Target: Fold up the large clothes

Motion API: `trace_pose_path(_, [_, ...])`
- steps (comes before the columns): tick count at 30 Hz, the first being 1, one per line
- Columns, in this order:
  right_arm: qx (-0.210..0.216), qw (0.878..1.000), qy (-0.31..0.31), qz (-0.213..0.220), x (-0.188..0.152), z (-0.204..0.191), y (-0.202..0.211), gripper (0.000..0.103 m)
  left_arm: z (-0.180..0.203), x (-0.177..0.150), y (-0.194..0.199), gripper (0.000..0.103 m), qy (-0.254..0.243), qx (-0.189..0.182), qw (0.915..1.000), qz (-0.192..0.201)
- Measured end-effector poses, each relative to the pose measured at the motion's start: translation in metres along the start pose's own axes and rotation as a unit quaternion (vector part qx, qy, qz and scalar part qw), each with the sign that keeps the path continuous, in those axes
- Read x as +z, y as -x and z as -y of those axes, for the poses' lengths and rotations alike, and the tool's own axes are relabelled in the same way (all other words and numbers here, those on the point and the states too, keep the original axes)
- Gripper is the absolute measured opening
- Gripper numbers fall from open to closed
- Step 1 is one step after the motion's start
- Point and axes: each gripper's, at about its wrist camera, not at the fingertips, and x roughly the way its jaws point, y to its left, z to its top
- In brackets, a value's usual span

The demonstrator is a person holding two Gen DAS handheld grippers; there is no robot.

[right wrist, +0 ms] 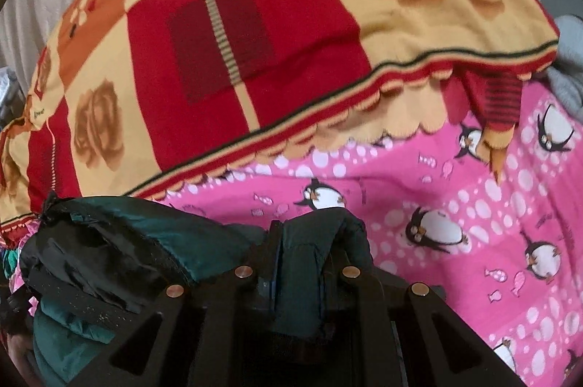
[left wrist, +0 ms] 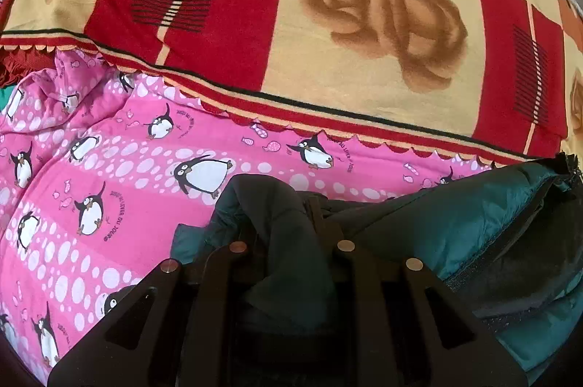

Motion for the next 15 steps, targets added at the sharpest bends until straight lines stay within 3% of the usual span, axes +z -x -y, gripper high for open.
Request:
trace_pose_path(10, [0.078,0.99,-0.113,-0.026,0.006,0.025,0.024,0.03,-0.005,0.006,0.008,0.021,0.017,-0.021,0.9995,-0.014])
trace_pose_path(13, [0.095,0.986,-0.139,-0.011,0.008,0.026,0.041,0.053,-0.006,0.007,0.012,0.023,0.014,-0.021,0.9996,-0.014])
trace_pose_path(14, [0.108,0.983,-0.146,-0.006,0.008,0.025,0.047,0.069,-0.007,0.008,0.013,0.024,0.017,-0.023,0.9995,-0.014])
trace_pose_path(15, [0.117,0.982,-0.149,0.001,0.008,0.022,0.052,0.077,-0.007,0.008,0.013,0.024,0.019,-0.025,0.9994,-0.015])
